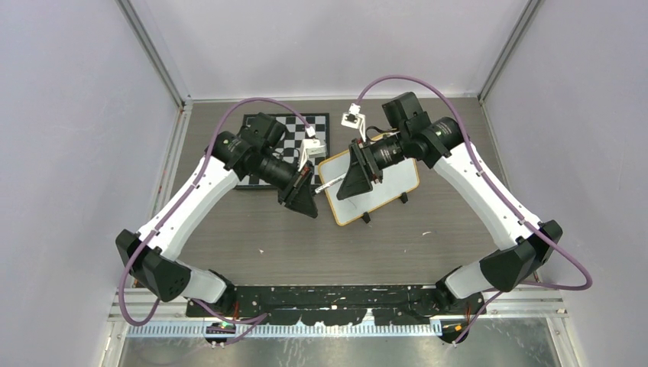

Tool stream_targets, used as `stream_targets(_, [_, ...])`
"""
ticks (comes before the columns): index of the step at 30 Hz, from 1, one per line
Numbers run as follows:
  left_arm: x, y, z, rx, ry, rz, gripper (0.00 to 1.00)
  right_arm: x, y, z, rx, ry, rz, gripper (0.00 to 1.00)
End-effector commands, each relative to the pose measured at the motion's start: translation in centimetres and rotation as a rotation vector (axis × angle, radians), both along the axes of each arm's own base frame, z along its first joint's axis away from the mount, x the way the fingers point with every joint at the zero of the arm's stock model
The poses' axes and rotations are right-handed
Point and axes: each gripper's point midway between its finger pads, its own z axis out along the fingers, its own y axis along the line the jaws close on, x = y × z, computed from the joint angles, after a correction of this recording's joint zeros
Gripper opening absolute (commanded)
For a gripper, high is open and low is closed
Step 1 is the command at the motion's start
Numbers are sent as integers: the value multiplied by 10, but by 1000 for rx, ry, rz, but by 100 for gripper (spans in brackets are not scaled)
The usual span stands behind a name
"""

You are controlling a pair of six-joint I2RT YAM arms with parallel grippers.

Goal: Write a sentence on the whiteboard
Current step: Open the whiteboard marker at the center of the board.

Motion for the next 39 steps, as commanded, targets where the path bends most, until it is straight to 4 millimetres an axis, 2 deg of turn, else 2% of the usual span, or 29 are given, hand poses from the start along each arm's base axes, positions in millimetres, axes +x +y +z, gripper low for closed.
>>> stream_targets(1, [-2, -6, 10, -37, -15, -38, 0, 0, 3, 17, 43, -90, -10, 56])
stream_targets(9, [-6, -7, 16, -57, -25, -54, 0, 16, 14, 21, 79, -70, -78, 57])
stream_targets(16, [-3, -10, 18, -65, -26, -44, 0, 11, 18, 24, 103, -37, -59, 47])
stream_targets(19, [-3, -11, 19, -72, -18, -46, 0, 12, 20, 25, 112, -23, -62, 40])
stream_targets(31, [2, -15, 19, -74, -18, -24, 0, 11, 25, 26, 123, 6, -61, 33])
stream_targets(39, [4, -15, 18, -71, -20, -18, 0, 0, 26, 28, 138, 24, -10, 33])
